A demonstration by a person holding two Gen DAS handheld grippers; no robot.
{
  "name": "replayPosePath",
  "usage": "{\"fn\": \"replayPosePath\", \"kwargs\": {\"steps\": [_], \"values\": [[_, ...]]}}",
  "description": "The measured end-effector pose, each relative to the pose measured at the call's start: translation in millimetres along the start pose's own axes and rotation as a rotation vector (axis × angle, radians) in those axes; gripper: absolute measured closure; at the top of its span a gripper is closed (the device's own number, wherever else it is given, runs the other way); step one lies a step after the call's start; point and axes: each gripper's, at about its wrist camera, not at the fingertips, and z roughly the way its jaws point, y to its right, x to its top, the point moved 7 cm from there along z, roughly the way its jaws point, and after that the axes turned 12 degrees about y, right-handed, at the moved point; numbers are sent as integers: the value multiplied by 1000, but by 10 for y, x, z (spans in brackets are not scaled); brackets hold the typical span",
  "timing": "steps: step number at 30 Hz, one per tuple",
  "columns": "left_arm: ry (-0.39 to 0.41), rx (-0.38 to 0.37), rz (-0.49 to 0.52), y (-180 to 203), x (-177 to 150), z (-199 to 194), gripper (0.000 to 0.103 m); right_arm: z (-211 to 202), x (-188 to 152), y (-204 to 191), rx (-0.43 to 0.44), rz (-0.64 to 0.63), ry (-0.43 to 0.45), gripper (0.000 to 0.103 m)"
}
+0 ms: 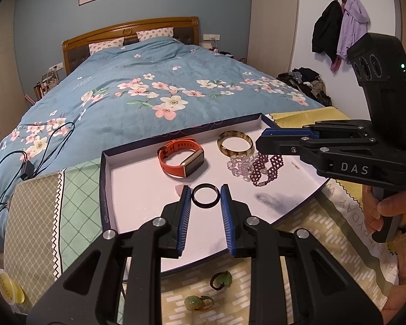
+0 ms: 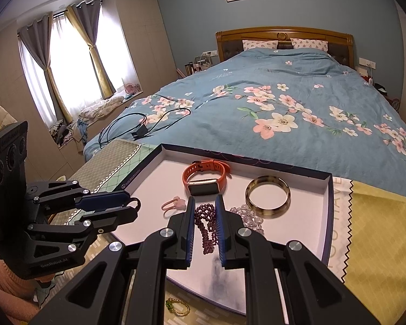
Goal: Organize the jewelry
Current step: 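Carry the necklace into the box with the right tool while the left carries the black ring, then open both tools to drop the necklace and black ring into the box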
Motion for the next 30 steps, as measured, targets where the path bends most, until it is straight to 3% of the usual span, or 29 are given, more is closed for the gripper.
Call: {"fn": "replayPosePath", "kwargs": {"steps": [18, 30], "values": [[-85, 17, -34, -202, -109, 370, 80, 238, -12, 53, 19, 51, -23, 90], [-175, 18, -43, -247, -272, 730, 80, 355, -134, 307, -40, 92, -72, 90]]}}
